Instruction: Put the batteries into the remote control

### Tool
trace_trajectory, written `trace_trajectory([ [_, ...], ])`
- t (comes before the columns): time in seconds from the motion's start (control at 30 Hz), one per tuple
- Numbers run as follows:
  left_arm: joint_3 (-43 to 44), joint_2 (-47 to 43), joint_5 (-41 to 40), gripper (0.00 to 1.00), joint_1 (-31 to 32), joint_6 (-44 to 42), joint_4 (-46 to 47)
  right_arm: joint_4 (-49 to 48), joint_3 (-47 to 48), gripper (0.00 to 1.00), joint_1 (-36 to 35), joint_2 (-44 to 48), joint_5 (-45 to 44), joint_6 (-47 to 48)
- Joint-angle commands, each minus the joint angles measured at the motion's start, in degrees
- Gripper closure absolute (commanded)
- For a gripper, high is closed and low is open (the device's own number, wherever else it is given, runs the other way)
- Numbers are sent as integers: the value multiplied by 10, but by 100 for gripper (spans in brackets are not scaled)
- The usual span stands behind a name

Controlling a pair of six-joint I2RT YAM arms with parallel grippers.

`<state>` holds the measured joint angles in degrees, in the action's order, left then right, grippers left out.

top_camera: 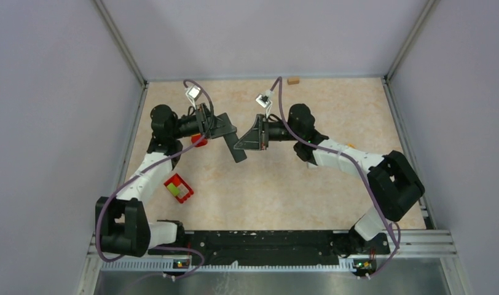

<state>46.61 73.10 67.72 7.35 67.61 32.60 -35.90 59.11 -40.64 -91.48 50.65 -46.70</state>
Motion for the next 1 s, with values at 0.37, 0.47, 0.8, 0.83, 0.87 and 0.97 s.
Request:
trace_trajectory([
  [0.37,115,-94,-517,1,1,-352,-580,525,59,100,14,41,-442,241],
  [0.47,114,-106,-579,1,1,-354,-599,626,73,100,14,10,-610,248],
  [0.8,119,-132,-586,1,1,-369,-593,771,120,100,8,-75,-836,200],
  [0.83,121,-131,-583,1,1,-371,-594,782,127,100,8,-84,-844,197],
  [0.87,123,-131,-579,1,1,-373,-595,787,133,100,7,-93,-850,195],
  [0.97,130,-129,-571,1,1,-375,-598,791,145,92,2,-121,-853,193],
])
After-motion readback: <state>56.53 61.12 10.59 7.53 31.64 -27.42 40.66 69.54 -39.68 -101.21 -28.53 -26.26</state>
